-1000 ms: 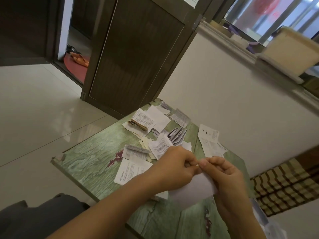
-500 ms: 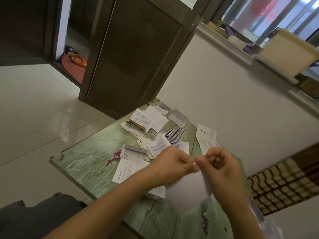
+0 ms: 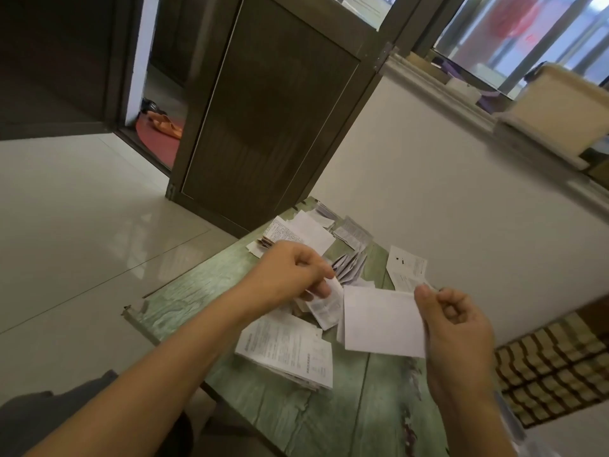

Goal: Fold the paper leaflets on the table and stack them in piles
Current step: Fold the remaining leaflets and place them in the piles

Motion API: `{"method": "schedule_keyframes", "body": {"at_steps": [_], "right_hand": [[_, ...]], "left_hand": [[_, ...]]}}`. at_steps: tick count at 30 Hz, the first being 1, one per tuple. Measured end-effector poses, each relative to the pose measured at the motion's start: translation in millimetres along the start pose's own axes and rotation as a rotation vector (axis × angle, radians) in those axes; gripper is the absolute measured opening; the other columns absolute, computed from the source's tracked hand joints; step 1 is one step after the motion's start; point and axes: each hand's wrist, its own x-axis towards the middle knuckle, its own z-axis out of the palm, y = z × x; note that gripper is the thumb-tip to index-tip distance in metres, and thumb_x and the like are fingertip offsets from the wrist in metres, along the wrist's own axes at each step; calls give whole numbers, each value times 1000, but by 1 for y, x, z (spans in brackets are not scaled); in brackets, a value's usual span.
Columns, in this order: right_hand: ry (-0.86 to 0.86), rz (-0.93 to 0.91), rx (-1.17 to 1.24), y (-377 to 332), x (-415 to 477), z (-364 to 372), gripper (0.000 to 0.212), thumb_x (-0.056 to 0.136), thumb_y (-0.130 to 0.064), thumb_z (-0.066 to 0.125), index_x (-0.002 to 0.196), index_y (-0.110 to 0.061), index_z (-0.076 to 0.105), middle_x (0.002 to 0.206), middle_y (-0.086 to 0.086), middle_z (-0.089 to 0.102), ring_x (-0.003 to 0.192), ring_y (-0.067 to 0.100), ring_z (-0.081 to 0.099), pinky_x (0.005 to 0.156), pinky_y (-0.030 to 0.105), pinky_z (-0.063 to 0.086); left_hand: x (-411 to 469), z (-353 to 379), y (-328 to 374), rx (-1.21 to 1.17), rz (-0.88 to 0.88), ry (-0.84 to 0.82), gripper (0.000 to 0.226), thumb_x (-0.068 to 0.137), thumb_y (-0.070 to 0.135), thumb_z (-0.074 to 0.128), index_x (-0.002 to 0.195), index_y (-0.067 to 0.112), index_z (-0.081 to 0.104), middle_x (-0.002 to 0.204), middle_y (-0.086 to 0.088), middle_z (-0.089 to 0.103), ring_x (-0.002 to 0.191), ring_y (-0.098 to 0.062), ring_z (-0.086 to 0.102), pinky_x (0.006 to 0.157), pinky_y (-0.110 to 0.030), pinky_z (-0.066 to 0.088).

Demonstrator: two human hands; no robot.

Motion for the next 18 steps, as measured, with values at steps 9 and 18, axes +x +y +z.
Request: {"method": "schedule_keyframes", "body": {"at_steps": [9,18], "right_hand": [[82,-229,-202,35,-23,67,28,79,-4,70,71,-23,52,74,-6,58,61,-3,57,49,11,45],[-172,-622,-1004,118,-47,89,27,69,-7,75,88,-15,56,73,6,59,40,17,52,33,13,19]], "left_hand": [[0,1,-21,331,-44,-17,5,89,26,60,84,26,62,85,12,59,78,-1,56,66,-16,48],[-5,16,-59,1035,-103,-35,23,93,14,45,111,9,58,117,-9,59,103,-26,57,84,-33,44]]}}
